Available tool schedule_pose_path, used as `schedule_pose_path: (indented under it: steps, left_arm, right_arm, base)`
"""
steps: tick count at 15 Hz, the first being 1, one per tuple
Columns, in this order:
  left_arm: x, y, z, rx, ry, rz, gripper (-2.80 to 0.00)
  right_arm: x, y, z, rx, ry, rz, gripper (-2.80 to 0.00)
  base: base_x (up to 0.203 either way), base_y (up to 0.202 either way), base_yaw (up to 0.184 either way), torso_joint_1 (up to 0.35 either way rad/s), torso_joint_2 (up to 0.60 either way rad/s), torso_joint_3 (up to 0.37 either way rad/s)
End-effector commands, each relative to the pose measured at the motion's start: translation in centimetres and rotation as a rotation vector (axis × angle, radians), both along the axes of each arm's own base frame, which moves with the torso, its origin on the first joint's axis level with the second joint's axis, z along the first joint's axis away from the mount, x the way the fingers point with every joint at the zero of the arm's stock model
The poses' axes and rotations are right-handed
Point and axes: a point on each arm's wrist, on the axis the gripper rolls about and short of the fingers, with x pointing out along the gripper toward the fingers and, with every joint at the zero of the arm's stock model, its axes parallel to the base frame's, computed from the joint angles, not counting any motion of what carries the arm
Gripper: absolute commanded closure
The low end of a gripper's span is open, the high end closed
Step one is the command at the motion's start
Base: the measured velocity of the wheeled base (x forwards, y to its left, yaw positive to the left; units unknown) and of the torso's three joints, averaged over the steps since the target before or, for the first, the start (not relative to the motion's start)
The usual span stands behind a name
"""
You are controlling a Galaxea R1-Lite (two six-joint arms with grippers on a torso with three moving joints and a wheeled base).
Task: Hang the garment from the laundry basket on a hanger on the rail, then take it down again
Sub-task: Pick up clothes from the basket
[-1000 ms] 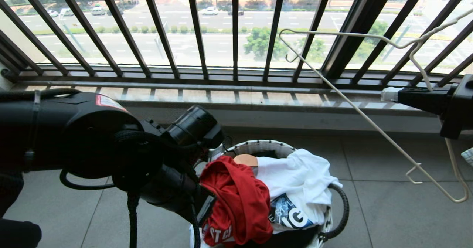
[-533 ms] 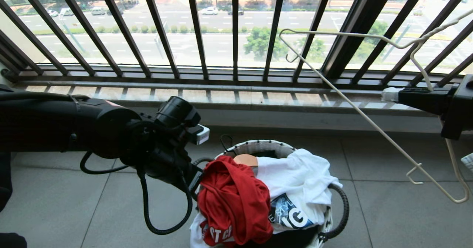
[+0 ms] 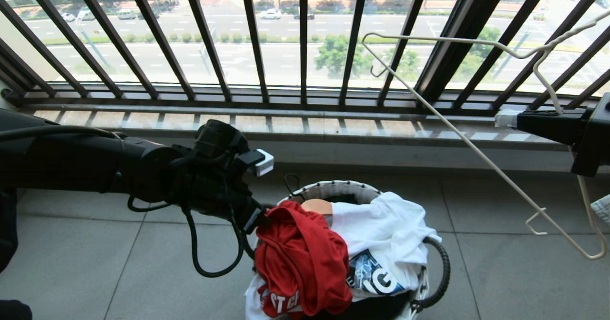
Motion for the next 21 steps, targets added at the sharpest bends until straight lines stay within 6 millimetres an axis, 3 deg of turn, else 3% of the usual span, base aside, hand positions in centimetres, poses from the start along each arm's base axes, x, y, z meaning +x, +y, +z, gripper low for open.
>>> schedule_pose_path:
  steps: [1,12,21]
  left_arm:
    - [1.2,0.1,-1.4,0.037,0.001,-0.022,-2.8]
    - [4.4,-1.0,-3.3,0.079,-0.207,-0.123,-2.8]
    - [3.4,-3.6,-4.4,0.099,-0.199,-0.214,-2.8]
  right_arm:
    - [0.0,-0.1,0.0,-0.001,0.0,-0.001,0.0]
    - [0.2,-0.1,-0.1,-0.001,0.003,-0.003,0.0]
    - [0.2,-0.2,0.0,-0.001,0.002,-0.009,0.0]
  base:
    - [0.0,0.0,0.0,0.0,0.0,0.0]
    - [0.0,0.0,0.0,0.0,0.0,0.0]
    - [0.0,0.0,0.0,0.0,0.0,0.0]
